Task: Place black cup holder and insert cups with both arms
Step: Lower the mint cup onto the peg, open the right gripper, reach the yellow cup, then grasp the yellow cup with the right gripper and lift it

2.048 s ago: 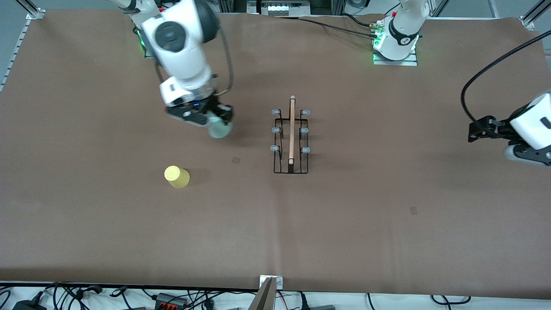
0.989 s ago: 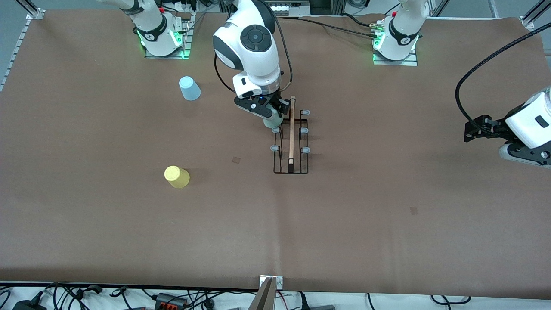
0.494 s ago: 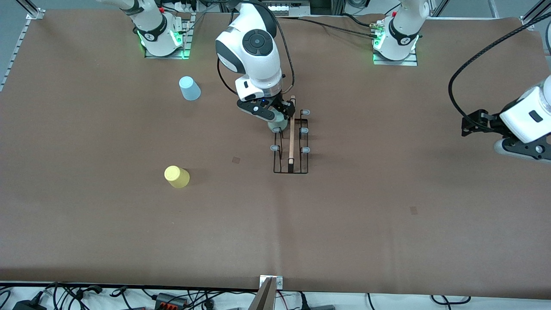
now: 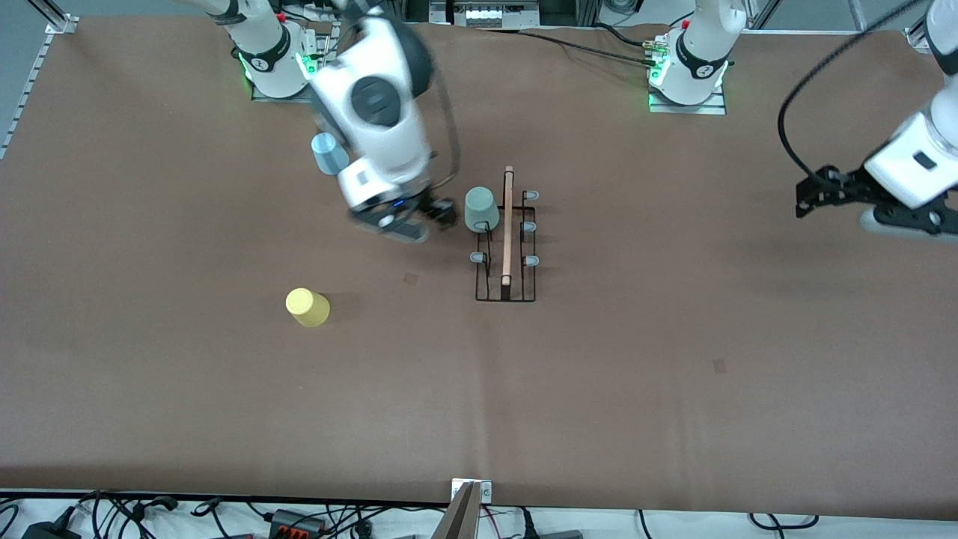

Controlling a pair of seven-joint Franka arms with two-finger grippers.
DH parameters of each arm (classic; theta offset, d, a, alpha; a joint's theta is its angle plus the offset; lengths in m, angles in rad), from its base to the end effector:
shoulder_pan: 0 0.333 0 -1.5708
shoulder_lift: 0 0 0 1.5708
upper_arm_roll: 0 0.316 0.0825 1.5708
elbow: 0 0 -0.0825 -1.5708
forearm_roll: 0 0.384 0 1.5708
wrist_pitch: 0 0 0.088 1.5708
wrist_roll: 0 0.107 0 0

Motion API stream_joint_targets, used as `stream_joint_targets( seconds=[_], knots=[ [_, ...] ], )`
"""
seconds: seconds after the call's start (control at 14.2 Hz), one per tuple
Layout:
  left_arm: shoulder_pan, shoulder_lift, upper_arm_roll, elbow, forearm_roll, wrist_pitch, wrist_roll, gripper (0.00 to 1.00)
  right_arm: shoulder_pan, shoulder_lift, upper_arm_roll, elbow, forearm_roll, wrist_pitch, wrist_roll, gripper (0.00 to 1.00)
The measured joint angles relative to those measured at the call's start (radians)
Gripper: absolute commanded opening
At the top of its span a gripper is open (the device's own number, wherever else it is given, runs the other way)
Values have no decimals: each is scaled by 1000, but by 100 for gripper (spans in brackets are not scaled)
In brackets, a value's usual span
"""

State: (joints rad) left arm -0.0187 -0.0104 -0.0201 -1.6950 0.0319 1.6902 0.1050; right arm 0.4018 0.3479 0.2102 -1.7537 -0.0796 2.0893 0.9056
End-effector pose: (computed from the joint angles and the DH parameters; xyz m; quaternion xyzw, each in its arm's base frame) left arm 0.5584 -0.0187 0.5817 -0.9972 0.0737 -0.0023 0.0160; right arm 0.5361 0.3582 0.3749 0.9912 -0.1326 -0.0021 0.0005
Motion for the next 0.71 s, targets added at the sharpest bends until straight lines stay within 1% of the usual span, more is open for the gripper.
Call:
stream_joint_targets(
  seconds=[0.14, 0.28, 0.42, 0.71],
  knots=[
    [-15, -33, 3, -33, 0, 1, -1, 100, -103, 2, -14, -21, -15, 3, -168, 100],
    [-18, -35, 4, -36, 0, 4, -1, 100, -172, 17, -44, -34, -46, 19, -338, 100],
    [-18, -34, 6, -36, 0, 7, -2, 100, -227, 55, -58, -42, -48, 63, -493, 100],
    [-18, -33, 8, -35, 0, -2, -2, 100, -267, 137, -60, -45, -54, 206, -539, 100]
  ],
)
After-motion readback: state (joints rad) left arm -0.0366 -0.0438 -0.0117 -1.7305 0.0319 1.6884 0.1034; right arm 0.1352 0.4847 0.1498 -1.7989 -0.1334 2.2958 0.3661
